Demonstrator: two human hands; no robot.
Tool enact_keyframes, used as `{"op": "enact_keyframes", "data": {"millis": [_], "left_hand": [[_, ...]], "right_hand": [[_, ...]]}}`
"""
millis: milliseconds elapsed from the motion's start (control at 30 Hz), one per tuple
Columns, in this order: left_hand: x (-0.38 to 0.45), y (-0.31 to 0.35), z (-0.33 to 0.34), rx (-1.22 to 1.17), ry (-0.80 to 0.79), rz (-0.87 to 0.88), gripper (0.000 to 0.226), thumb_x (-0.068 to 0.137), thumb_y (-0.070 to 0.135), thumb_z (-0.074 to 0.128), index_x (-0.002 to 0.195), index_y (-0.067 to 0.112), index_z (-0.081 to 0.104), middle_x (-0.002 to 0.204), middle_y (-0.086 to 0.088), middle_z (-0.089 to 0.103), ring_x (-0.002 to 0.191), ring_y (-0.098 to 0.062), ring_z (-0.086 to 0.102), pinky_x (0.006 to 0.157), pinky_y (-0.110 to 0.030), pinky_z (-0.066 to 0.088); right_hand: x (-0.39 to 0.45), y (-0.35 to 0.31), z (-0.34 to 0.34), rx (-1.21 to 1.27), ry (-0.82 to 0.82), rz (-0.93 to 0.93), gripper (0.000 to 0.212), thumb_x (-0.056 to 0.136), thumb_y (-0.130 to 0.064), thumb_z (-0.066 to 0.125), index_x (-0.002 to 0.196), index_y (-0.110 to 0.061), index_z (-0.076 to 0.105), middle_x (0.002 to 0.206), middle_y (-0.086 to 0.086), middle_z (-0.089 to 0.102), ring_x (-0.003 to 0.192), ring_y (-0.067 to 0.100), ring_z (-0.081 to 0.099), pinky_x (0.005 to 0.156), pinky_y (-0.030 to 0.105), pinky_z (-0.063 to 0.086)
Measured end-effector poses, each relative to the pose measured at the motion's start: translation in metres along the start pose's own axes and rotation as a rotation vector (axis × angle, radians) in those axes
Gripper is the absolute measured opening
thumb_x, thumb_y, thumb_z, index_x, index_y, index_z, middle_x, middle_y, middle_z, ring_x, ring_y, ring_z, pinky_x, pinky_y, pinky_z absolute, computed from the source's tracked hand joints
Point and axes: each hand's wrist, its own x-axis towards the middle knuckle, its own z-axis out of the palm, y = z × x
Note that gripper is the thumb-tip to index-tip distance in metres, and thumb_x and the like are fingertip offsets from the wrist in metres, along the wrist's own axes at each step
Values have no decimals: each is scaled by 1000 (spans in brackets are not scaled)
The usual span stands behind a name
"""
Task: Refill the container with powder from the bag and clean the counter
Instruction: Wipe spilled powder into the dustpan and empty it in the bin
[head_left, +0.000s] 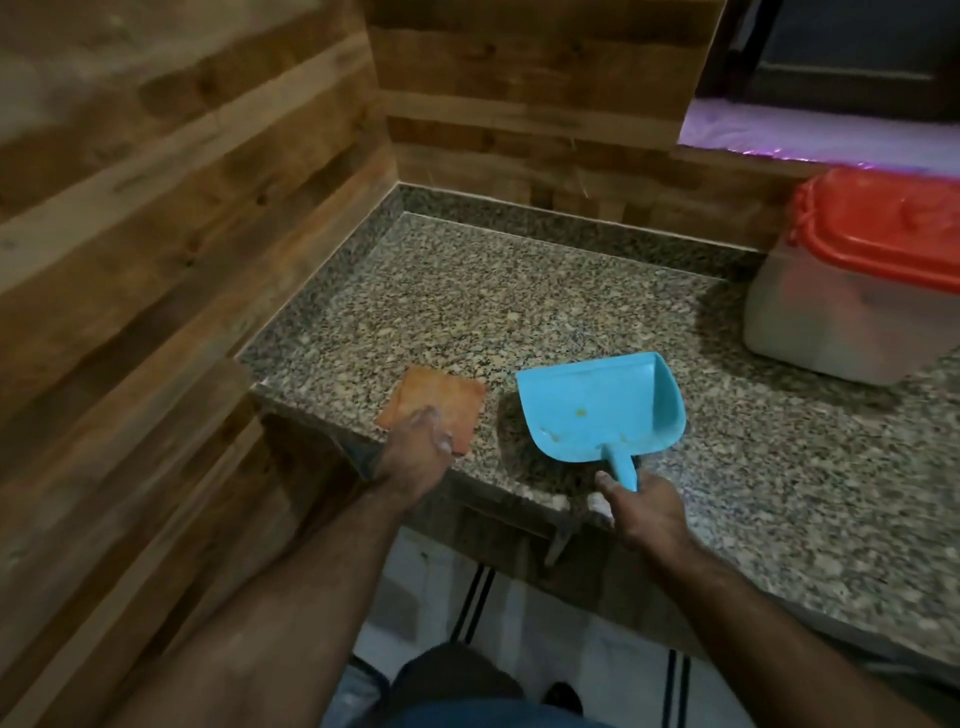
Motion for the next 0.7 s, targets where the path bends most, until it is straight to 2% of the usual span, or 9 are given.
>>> {"op": "enact_keyframes", "data": {"millis": [100, 200, 300, 333, 433, 500, 533, 633, 700], "left_hand": [[38, 12, 6, 152, -14, -3, 74, 102, 48, 55, 167, 19, 34, 172, -7, 38, 156, -32, 37, 127, -48, 34], [75, 10, 17, 294, -47, -4, 96, 98, 66, 53, 173, 28, 8, 182, -4, 11, 166, -34, 10, 132, -52, 15], [101, -7, 37, 294, -143, 20, 106, 92, 82, 43, 173, 34, -7, 183, -6, -9, 167, -35, -10, 132, -54, -3], [104, -13, 45, 311, -117, 69, 100, 94, 81, 37, 173, 35, -5, 183, -7, -6, 167, -36, -7, 133, -56, -1], [117, -9, 53, 309, -19, 266, 81, 97, 63, 27, 173, 34, 20, 181, -9, 19, 166, -35, 15, 133, -55, 9], [146, 14, 55, 99, -36, 305, 68, 102, 43, 34, 170, 32, 32, 179, -7, 26, 166, -32, 20, 134, -55, 12], [162, 34, 54, -56, -59, 310, 63, 106, 37, 37, 168, 32, 36, 178, -6, 30, 164, -31, 26, 133, -56, 19], [213, 118, 58, -389, -127, 365, 56, 109, 29, 37, 157, 60, 35, 167, 14, 43, 148, -20, 48, 120, -50, 41], [253, 172, 73, -350, -152, 452, 60, 108, 26, 39, 152, 67, 39, 165, 12, 46, 141, -18, 55, 114, -55, 49]], "right_hand": [[23, -6, 2, 28, 29, 38, 33, 97, -43, 74, 83, -15, 67, 72, 10, 71, 70, 32, 72, 67, 46, 60], [48, -13, 2, 78, 59, 65, 29, 96, -41, 75, 83, -15, 68, 70, 9, 72, 66, 31, 71, 61, 44, 58], [69, -16, -3, 95, 96, 97, 33, 88, -50, 73, 85, -17, 69, 74, 8, 74, 73, 34, 74, 68, 52, 62], [74, -15, -6, 106, 110, 115, 36, 85, -53, 71, 85, -18, 69, 74, 8, 74, 74, 35, 74, 69, 54, 62], [84, -10, -17, 96, 189, 178, 33, 88, -50, 74, 83, -17, 68, 73, 8, 73, 72, 34, 74, 67, 52, 63], [86, -7, -27, 95, 246, 224, 32, 93, -42, 77, 78, -15, 66, 70, 8, 71, 69, 34, 72, 65, 46, 59], [86, -4, -31, 99, 274, 248, 32, 94, -37, 77, 76, -14, 64, 68, 7, 69, 66, 32, 69, 61, 42, 54], [78, 6, -40, 99, 346, 328, 31, 95, -30, 76, 73, -12, 63, 62, 5, 64, 60, 26, 63, 54, 33, 42], [70, 11, -41, 121, 381, 381, 31, 95, -29, 75, 73, -11, 62, 61, 4, 63, 59, 25, 62, 53, 32, 41]]}}
